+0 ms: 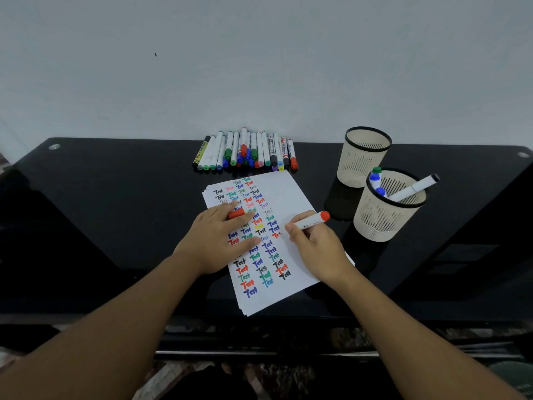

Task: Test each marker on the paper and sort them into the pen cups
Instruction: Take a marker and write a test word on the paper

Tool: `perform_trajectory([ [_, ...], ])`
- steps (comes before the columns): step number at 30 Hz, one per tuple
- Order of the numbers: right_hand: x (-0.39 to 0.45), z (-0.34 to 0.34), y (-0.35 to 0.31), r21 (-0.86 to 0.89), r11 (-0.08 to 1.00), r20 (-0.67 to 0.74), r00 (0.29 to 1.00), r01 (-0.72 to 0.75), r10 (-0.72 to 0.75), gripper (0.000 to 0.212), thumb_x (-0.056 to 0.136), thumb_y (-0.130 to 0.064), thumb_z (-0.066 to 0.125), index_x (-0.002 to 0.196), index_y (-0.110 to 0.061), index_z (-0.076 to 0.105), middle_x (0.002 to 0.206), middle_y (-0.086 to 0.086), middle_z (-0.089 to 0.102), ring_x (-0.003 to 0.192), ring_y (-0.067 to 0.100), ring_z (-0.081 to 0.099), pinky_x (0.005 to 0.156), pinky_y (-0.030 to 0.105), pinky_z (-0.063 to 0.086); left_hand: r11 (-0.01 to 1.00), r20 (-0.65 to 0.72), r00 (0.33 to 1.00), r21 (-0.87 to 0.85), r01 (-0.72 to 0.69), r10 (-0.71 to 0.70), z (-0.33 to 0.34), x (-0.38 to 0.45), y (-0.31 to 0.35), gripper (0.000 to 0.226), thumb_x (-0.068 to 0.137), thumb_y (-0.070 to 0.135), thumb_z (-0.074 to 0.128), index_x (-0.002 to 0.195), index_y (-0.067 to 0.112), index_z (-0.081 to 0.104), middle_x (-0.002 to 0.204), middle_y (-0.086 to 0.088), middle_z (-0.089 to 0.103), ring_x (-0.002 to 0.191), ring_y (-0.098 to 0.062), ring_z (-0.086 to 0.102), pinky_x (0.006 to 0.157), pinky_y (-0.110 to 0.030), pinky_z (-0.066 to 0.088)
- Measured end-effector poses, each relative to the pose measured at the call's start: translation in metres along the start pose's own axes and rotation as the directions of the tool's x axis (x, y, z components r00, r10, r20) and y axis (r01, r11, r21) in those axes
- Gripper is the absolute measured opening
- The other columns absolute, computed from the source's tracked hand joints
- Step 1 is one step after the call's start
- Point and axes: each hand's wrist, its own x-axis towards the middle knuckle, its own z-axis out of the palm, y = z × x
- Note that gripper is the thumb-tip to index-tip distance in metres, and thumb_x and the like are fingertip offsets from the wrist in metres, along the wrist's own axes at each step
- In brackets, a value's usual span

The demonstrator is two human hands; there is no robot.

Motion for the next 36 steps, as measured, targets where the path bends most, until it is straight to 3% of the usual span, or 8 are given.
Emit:
perform_trajectory([
  [8,0.0005,0.0002,-0.0012,-0.033,0.999,0.015,1.0,-0.011,0.012,0.028,0.105,-0.044,0.053,0.097,-0.02,0.064,0.087,-0.004,0.071,0.081,0.018,0.07,0.079,0.045,0.058,1.0,0.007,1.0,-0.001,0.003,-0.003,-0.0009,0.0006,0.0015,0.079,0.083,0.093,0.022,0.153,0.056,0.024,0.168,0.012,0.013,0.154,-0.014,0.01,0.126,-0.047,0.011],
  [15,-0.0001,-0.0007,0.0004,-0.041,0.999,-0.003,1.0,0.014,-0.015,0.019,0.106,-0.041,0.052,0.096,-0.027,0.059,0.085,-0.009,0.068,0.08,0.013,0.067,0.071,0.033,0.052,1.0,0.018,1.0,0.002,0.008,-0.008,-0.0015,-0.001,0.0022,0.08,0.082,0.093,0.021,0.153,0.056,0.024,0.168,0.012,0.014,0.154,-0.014,0.01,0.126,-0.046,0.01],
  [20,0.002,0.0,0.0007,-0.016,1.0,-0.01,1.0,-0.011,0.011,0.026,0.106,-0.042,0.052,0.1,-0.02,0.064,0.089,-0.007,0.07,0.083,0.015,0.068,0.08,0.042,0.057,1.0,0.016,1.0,0.004,0.009,-0.009,-0.0024,0.0002,0.0017,0.081,0.082,0.094,0.02,0.153,0.056,0.023,0.168,0.011,0.014,0.154,-0.015,0.01,0.126,-0.047,0.012],
  [31,-0.0005,-0.0014,0.0004,-0.004,1.0,-0.013,1.0,0.004,-0.004,0.02,0.107,-0.04,0.053,0.093,-0.026,0.058,0.086,-0.008,0.068,0.081,0.014,0.068,0.075,0.036,0.055,1.0,0.018,1.0,0.002,0.011,-0.011,-0.0018,0.0003,0.0016,0.079,0.083,0.094,0.022,0.153,0.057,0.023,0.168,0.012,0.014,0.154,-0.014,0.01,0.126,-0.048,0.012],
  [36,0.0011,0.0011,0.0011,-0.022,1.0,-0.003,1.0,0.007,-0.007,0.025,0.106,-0.042,0.053,0.098,-0.02,0.063,0.087,-0.006,0.07,0.081,0.016,0.069,0.078,0.04,0.057,1.0,0.023,1.0,0.003,0.007,-0.007,-0.0034,-0.0007,0.003,0.078,0.083,0.093,0.023,0.153,0.056,0.024,0.168,0.012,0.014,0.154,-0.014,0.01,0.126,-0.047,0.011],
])
